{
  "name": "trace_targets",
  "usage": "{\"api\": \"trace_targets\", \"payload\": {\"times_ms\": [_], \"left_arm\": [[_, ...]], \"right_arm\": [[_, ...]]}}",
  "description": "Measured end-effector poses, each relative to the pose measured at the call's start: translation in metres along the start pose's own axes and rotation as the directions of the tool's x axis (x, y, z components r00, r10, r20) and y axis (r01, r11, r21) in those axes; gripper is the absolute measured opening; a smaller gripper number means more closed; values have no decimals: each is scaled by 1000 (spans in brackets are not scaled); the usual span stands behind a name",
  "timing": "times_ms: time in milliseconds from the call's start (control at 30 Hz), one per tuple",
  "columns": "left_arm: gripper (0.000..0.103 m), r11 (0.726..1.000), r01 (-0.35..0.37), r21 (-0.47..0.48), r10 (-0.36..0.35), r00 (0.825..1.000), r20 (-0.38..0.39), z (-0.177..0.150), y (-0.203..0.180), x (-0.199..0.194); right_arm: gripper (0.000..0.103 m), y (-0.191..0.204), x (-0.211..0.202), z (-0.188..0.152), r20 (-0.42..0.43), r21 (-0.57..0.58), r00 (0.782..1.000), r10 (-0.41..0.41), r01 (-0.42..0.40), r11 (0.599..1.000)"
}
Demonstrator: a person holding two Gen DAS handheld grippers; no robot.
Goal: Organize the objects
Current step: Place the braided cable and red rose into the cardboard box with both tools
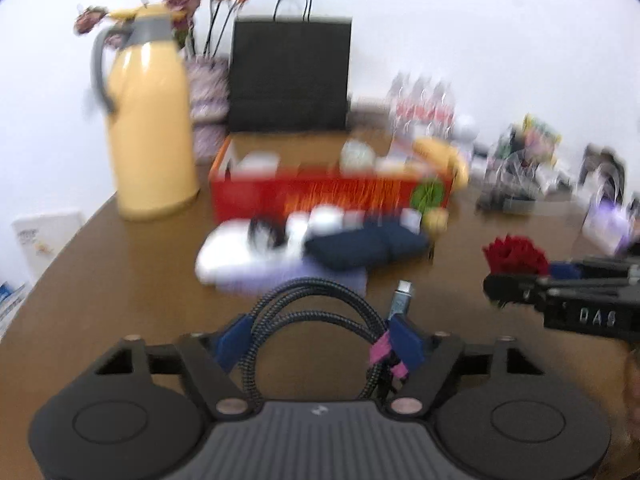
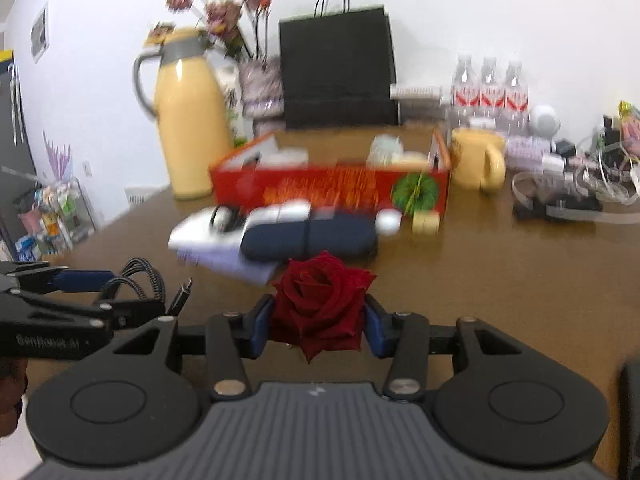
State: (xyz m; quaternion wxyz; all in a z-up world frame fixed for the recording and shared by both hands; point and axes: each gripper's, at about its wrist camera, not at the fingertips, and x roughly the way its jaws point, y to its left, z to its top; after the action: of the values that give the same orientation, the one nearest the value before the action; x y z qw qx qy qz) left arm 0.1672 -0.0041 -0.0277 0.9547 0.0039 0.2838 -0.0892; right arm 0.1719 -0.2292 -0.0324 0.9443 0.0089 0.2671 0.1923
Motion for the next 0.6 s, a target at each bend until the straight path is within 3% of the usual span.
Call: {"api": "trace_targets", "payload": {"times_ms": [33,67,100,167,233,267,300,333,467,567,600], "left_arm": [[9,1000,23,-1,-23,1000,-4,18,5,11],[11,998,58,-20,-58,998,2,36,12,23],[4,993,113,-35,-113,994,14,56,20,41],[6,993,98,-61,-100,994,-38,78,29,69],[32,986,152,-74,-154,988,-24,82,35,74],[69,983,166,-76,-167,986,-13,78,36,72],[96,985,155,-77,-156,988,-8,70,34,69],[100,986,148,-71,-148,989,9,60,30,66],[97,985,172,-13,-172,983,-58,28,-7,73],[74,982,183,-38,-187,975,-121,12,-29,83],[71,983,179,-32,-181,973,-141,9,-36,87]], "right_arm": [[47,-6,5,14,23,5,1000,0,0,1000],[47,-12,12,31,51,8,999,-1,1,1000],[47,-19,20,47,70,13,998,-2,2,1000],[47,-33,43,78,86,38,996,-15,12,999],[47,-38,58,95,98,25,992,-81,79,997],[47,-40,59,98,116,9,988,-100,100,995],[47,-44,59,99,130,-3,986,-104,105,994],[47,-49,60,97,127,-2,986,-108,109,994],[47,-73,72,78,37,59,988,-153,150,987],[47,-77,68,59,-1,85,988,-154,154,984],[47,-75,64,53,-5,90,989,-149,148,985]]}}
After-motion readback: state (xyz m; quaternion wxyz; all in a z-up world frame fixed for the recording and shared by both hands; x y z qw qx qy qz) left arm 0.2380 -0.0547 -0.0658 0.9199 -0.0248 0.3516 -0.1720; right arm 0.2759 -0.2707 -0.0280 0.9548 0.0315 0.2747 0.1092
